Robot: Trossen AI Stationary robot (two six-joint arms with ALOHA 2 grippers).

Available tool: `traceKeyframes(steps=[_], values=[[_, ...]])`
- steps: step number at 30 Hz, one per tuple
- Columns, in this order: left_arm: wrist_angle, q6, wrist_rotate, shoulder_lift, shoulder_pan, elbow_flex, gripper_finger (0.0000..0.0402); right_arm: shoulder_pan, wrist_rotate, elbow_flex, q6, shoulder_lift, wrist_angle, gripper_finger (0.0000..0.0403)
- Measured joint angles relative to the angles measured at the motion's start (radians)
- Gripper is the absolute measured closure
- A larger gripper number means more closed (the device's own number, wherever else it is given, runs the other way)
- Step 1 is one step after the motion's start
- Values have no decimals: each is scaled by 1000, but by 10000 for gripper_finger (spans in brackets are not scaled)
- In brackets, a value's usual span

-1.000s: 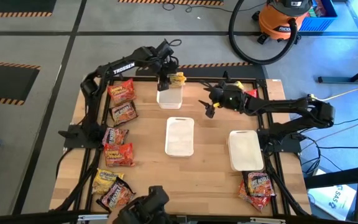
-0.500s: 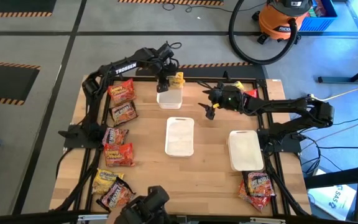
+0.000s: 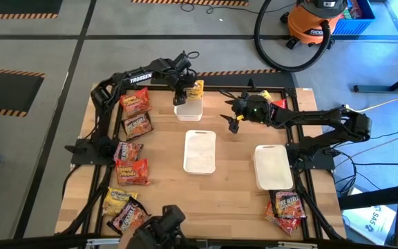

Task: Sort Maruchan noodles
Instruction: Put the yellow noodle pack into the top white bin

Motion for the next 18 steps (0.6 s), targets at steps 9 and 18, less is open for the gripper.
traceKeyframes(steps=[9, 18], values=[[112, 17, 3, 0, 0, -105, 263, 0, 0, 0, 0, 0, -1, 111], [236, 11, -8, 0, 0, -151, 257, 0, -20, 0, 0, 0, -2, 111]])
